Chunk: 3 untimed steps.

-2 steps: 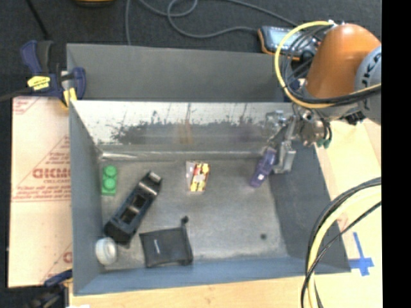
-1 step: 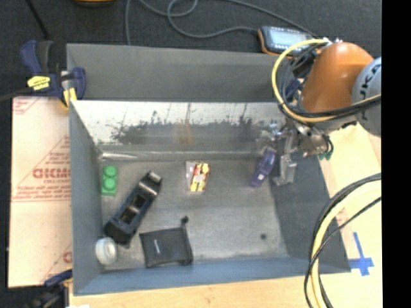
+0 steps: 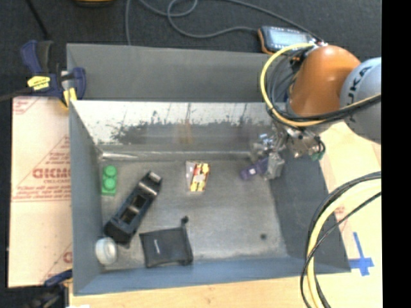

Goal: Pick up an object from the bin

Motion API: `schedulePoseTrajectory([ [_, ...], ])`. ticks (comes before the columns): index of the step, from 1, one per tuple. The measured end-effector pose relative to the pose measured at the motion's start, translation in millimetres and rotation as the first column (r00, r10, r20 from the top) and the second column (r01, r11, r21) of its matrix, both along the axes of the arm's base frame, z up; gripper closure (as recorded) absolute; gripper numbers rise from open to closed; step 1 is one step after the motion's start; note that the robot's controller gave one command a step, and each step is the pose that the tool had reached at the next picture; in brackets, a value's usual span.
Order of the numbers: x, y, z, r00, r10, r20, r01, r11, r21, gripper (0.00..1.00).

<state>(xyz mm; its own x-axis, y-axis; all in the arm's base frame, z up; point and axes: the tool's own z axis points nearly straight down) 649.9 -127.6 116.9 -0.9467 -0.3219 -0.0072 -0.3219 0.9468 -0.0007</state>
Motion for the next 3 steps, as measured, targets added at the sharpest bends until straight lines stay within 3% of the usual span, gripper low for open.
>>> schedulePoseTrajectory([
  [1,-0.1,0,0,1.000,0.000,0.000,0.000,1.000,0.000,1.00],
  [2,0.8,2,59,1.000,0.018,-0.008,-0.018,1.000,-0.002,1.00],
  [3,-4.5,32,134,0.998,0.068,-0.006,-0.068,0.998,-0.003,1.00],
])
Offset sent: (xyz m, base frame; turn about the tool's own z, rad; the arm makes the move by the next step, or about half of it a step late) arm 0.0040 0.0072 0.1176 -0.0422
